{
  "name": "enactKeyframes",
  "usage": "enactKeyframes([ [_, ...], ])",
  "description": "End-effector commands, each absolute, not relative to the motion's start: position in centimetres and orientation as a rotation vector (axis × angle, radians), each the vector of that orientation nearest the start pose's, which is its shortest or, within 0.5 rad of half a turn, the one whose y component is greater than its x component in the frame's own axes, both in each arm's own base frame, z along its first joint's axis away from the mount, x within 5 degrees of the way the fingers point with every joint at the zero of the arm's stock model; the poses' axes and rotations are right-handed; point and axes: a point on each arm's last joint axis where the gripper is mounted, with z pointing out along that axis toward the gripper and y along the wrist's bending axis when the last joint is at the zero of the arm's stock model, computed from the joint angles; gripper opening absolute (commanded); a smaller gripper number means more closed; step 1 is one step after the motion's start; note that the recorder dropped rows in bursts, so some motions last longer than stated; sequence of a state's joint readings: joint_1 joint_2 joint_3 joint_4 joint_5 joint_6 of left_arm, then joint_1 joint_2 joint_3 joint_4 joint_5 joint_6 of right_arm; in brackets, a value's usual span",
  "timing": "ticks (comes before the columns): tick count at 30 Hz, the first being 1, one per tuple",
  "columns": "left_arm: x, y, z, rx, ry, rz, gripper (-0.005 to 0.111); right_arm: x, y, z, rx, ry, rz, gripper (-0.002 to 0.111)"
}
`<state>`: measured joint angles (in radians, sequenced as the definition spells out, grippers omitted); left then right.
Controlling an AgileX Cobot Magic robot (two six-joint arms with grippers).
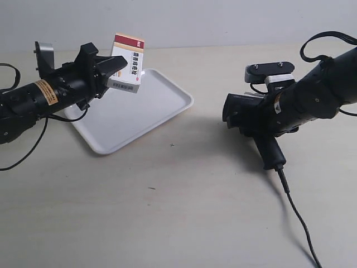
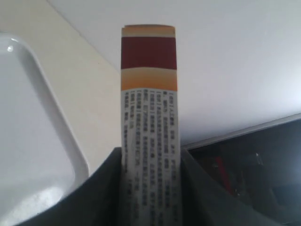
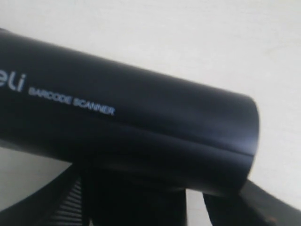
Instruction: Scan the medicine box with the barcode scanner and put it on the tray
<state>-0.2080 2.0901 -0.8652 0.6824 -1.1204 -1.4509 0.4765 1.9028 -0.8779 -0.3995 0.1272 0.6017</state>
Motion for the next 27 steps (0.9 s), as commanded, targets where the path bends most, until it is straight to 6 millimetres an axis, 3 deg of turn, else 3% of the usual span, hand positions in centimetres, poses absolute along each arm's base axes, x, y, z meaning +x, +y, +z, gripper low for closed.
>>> enactKeyframes([
  [1,35.3,-12.9,11.9,-0.298,1.903,-1.413,0.000,30.3,15.2,11.0,-0.340,2.604,0.180,0.059],
  [13,35.1,-12.9,11.3,-0.216,1.968,-1.343,0.000,30.4,15.3,9.5,-0.349,2.631,0.180,0.059],
  [20,35.1,-12.9,11.3,-0.215,1.968,-1.342,0.000,30.4,15.4,9.4,-0.349,2.628,0.184,0.075],
  [27,35.1,-12.9,11.3,-0.215,1.968,-1.342,0.000,30.7,15.2,9.8,-0.342,2.666,0.123,0.076],
])
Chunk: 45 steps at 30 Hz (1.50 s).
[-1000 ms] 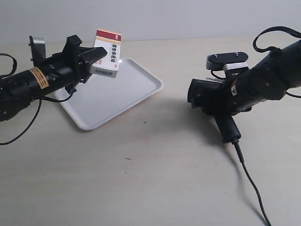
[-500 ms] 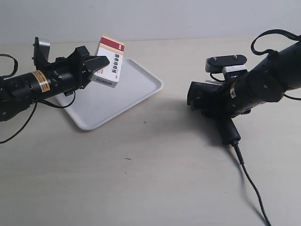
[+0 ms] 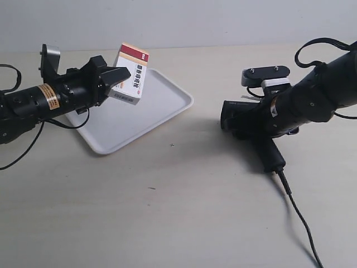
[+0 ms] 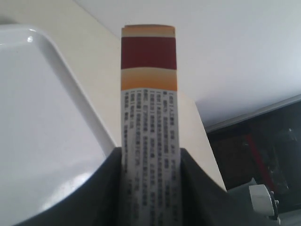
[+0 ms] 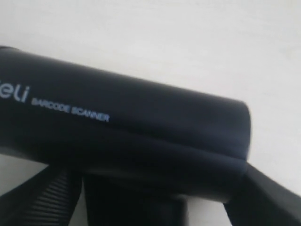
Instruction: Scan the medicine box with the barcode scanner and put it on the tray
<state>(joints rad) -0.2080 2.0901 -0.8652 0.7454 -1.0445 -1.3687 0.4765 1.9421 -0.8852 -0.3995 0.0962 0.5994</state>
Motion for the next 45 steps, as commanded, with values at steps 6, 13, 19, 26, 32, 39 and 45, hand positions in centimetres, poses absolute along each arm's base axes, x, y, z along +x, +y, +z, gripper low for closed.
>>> enactKeyframes([
  [6,35.1,-12.9,11.3,-0.218,1.968,-1.344,0.000,31.0,15.3,10.0,-0.378,2.647,0.114,0.063],
  [13,35.0,-13.1,11.7,-0.202,1.934,-1.390,0.000,31.0,15.2,12.6,-0.398,2.579,0.124,0.018],
  [19,35.1,-12.9,11.4,-0.229,1.957,-1.354,0.000,30.4,15.2,13.4,-0.410,2.526,0.171,0.000],
  [26,35.2,-12.9,11.4,-0.245,1.964,-1.350,0.000,30.3,15.2,13.4,-0.408,2.523,0.178,0.000],
  [32,34.9,-13.0,11.7,-0.188,1.948,-1.399,0.000,30.3,15.2,13.4,-0.403,2.521,0.183,0.000],
  [39,35.4,-11.0,11.9,-0.137,1.931,-1.369,0.000,30.2,15.8,12.6,-0.361,2.543,0.221,0.000],
  [45,36.2,-11.2,12.6,0.050,1.963,-1.354,0.000,30.6,18.4,13.3,-0.429,2.500,0.256,0.000],
])
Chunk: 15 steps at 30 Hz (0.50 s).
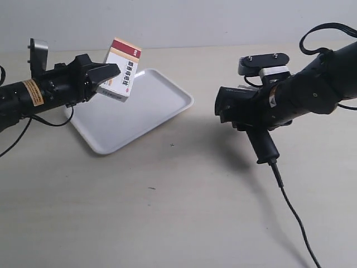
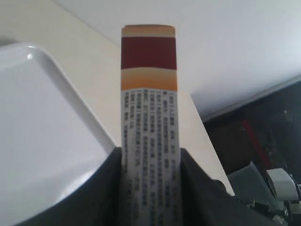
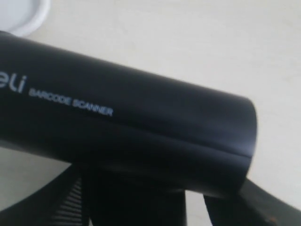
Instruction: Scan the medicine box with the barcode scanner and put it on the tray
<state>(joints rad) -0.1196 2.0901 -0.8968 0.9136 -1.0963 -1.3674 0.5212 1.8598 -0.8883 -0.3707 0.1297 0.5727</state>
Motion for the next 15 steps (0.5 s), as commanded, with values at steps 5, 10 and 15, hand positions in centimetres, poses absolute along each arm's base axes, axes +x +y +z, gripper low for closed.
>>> enactKeyframes([
  [5,36.8,-11.4,12.6,0.147,2.024,-1.277,0.000,31.3,18.6,12.6,-0.418,2.565,0.190,0.000],
  [10,37.3,-11.0,12.9,0.195,2.096,-1.131,0.000,31.4,18.7,12.3,-0.420,2.567,0.192,0.000],
  [15,37.9,-10.7,13.2,0.229,2.139,-0.975,0.000,31.4,18.7,12.2,-0.421,2.569,0.192,0.000],
])
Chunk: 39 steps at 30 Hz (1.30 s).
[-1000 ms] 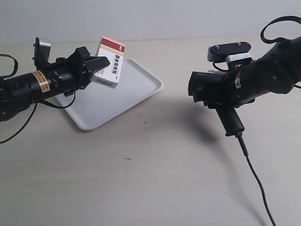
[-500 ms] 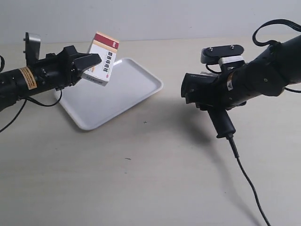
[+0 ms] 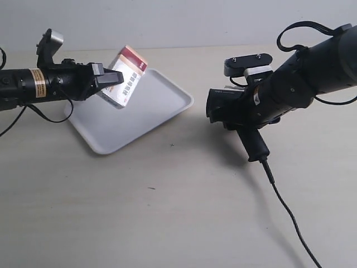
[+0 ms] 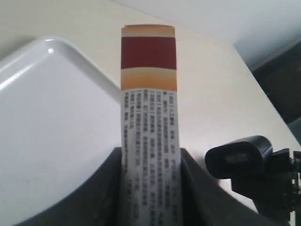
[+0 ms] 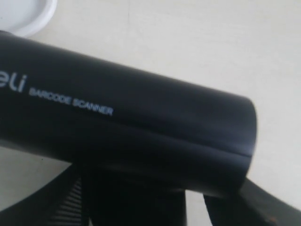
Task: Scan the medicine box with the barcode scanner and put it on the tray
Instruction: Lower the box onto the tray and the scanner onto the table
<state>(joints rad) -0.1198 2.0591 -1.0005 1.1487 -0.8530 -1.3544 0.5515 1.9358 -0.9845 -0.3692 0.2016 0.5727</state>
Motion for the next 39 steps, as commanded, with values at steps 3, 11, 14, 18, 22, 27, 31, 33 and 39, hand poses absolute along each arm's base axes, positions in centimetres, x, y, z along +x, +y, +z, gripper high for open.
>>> enactKeyframes([
  [3,38.1,-11.3,12.7,0.250,2.217,-0.833,0.000,31.4,18.7,12.2,-0.421,2.569,0.192,0.000],
  [11,37.9,-13.9,12.1,0.415,2.305,-0.546,0.000,31.4,18.7,12.2,-0.418,2.573,0.190,0.000],
  [14,37.9,-13.9,12.1,0.413,2.312,-0.529,0.000,31.4,18.6,12.2,-0.418,2.574,0.188,0.000],
  [18,37.9,-13.9,11.8,0.415,2.318,-0.530,0.020,31.4,18.6,12.1,-0.418,2.578,0.185,0.000],
  [22,38.1,-14.0,10.5,0.428,2.341,-0.528,0.053,31.4,18.6,12.1,-0.413,2.582,0.182,0.000],
  [27,38.1,-14.0,10.8,0.492,2.314,-0.512,0.092,31.3,18.6,12.1,-0.413,2.585,0.179,0.000],
  [31,38.1,-14.1,12.3,0.528,2.271,-0.502,0.103,31.3,18.5,12.1,-0.412,2.596,0.168,0.000],
  [33,38.0,-14.1,13.2,0.566,2.249,-0.490,0.103,31.2,18.4,12.0,-0.412,2.603,0.161,0.000],
  [39,36.8,-14.5,17.7,0.648,2.166,-0.570,0.102,31.1,18.3,10.2,-0.425,2.657,0.126,0.000],
])
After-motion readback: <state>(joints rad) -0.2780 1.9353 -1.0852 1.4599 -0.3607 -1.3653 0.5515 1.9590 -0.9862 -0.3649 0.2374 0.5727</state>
